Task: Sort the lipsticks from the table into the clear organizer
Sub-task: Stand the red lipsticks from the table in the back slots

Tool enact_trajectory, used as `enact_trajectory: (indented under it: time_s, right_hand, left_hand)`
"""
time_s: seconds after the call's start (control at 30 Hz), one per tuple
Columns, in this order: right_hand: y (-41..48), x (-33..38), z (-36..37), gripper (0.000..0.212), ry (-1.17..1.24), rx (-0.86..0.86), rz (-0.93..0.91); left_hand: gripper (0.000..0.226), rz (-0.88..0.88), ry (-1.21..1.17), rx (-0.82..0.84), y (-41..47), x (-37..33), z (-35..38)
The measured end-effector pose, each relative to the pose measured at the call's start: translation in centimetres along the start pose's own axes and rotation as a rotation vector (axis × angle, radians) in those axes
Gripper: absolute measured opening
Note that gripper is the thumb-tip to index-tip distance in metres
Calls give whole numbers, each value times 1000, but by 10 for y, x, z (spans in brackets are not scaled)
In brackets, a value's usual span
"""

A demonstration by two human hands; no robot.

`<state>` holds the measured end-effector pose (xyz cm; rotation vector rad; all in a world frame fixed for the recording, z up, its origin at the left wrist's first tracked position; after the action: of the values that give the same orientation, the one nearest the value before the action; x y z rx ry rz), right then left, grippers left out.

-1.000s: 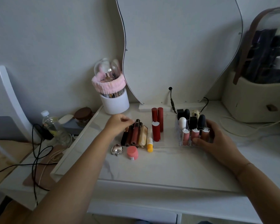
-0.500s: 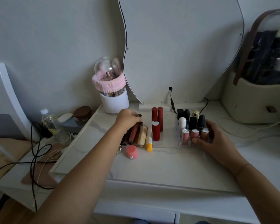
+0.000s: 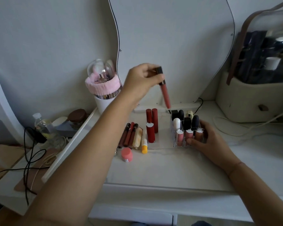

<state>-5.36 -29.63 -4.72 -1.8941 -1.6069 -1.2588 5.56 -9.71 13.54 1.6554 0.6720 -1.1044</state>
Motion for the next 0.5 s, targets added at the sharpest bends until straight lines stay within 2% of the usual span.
enact_trajectory:
  time_s: [0.17, 0.5]
  right_hand:
    - [-1, -1, 0, 74, -33, -13, 4]
    - [1, -2, 1, 76, -8, -2, 6]
  left_hand:
    - [26, -91, 239, 119, -4, 40, 26]
    - [21, -63, 325, 96, -1, 49, 15]
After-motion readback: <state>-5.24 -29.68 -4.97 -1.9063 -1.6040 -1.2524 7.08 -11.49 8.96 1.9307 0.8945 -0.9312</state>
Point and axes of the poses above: each hand's wrist, its own y-axis towards the middle knuckle, its own z-axis out of the palm, x = y × z, the point moved 5 cm from there along y, towards the middle knuckle, and after that the axes turned 6 degrees about -y, right-handed, at the moved point
